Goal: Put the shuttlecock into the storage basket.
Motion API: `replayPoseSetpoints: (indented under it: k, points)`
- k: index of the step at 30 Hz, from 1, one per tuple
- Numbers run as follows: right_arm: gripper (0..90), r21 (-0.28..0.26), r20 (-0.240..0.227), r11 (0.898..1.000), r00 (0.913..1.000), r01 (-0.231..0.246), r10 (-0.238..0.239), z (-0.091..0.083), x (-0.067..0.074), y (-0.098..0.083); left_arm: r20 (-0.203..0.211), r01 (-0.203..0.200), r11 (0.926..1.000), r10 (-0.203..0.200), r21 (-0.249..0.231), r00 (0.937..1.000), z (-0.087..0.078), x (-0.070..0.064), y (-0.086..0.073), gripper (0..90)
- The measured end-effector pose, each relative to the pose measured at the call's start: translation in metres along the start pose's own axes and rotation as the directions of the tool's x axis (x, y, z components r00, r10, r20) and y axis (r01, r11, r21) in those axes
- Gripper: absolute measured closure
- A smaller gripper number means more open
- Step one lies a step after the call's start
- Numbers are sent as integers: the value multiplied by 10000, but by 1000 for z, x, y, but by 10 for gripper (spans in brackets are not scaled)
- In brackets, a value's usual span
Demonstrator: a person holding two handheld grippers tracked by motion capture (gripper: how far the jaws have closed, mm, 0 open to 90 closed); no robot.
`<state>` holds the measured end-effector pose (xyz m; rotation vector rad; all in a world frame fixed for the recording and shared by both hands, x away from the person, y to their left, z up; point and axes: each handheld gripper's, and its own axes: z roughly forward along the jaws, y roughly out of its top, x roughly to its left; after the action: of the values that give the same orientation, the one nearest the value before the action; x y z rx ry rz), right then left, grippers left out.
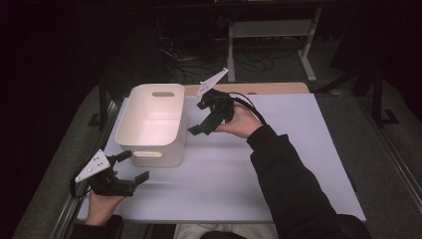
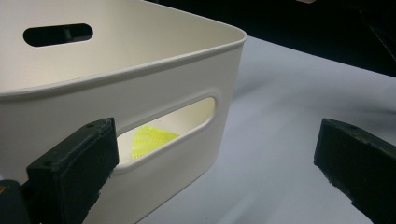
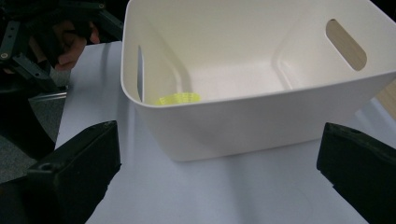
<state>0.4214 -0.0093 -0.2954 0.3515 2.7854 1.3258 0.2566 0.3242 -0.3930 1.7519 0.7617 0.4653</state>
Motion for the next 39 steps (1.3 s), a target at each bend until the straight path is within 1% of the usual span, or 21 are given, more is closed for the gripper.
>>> replayPoseSetpoints:
  k: [1, 7, 16, 24, 32, 39]
  points:
    - [0, -33, 58, 10000, 10000, -40, 40, -2, -1, -5, 1, 0, 10000, 0, -3, 10000, 0, 0, 0, 0]
    - [0, -90, 133, 9998, 9997, -197, 198, -7, -1, -12, 0, 3, 10000, -3, 5, 10000, 0, 0, 0, 0]
    - [0, -220, 231, 9995, 9995, -219, 224, -15, 3, -25, -18, 2, 10000, -2, 12, 10000, 0, 0, 0, 0]
    - [0, -212, 330, 9995, 9992, -213, 220, -18, 6, -35, -25, 5, 10000, -5, 23, 10000, 0, 0, 0, 0]
    - [0, -358, 362, 9990, 9990, -250, 263, -24, 8, -43, -29, -12, 10000, 12, 23, 10000, 0, 0, 0, 0]
    - [0, -487, 413, 9979, 9982, -421, 441, -29, 9, -54, -53, 4, 10000, -4, 25, 10000, 0, 0, 0, 0]
